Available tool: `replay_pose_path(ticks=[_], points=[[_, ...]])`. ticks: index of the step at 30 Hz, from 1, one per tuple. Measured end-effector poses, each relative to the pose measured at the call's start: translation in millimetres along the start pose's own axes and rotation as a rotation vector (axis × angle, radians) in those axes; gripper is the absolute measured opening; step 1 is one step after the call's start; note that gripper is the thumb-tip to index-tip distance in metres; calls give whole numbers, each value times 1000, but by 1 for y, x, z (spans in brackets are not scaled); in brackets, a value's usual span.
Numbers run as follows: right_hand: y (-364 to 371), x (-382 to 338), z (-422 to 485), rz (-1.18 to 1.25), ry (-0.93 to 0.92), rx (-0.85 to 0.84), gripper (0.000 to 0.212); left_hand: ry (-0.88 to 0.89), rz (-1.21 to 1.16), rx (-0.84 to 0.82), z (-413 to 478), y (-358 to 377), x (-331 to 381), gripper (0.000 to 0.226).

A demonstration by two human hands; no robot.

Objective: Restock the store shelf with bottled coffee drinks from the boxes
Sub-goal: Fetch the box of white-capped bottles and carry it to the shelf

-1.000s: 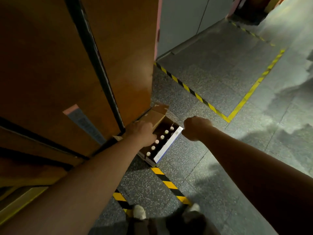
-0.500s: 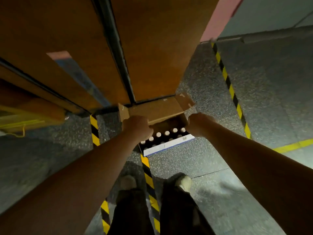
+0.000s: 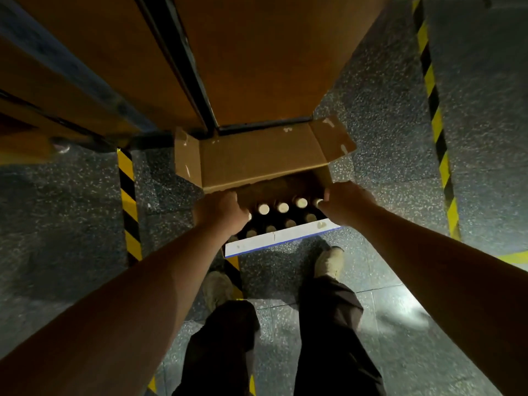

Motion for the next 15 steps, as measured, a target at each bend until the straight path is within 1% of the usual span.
replay_pose_path(ticks=[3,5,7,9,10,13,15], points=[[25,11,45,27,8,9,38,-137,-91,64,34,37,-10,23],[40,20,75,106,23,43,35,-247,-156,131,54,60,-20,34],[54,26,102,212,60,90,35,-355,-200,197,71,80,-29,50],[68,31,126,291,108,120,42,-456,-226,241,88,97,-37,66],[76,32,137,312,125,126,47,-493,-259,258,95,104,-40,69],[98,37,164,400,161,137,53,-543,-410,286,112,123,-44,72],[111,39,176,449,178,145,52,-521,-416,295,118,133,-45,72]])
Point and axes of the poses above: each hand's wrist, its own z-axis towards the middle knuckle, its own y-axis out of the palm, x = y × z, the point moved 3 cm from there along z, towards the middle knuckle, and after that the axes turned 2 degrees about y, right-handed, at the moved point
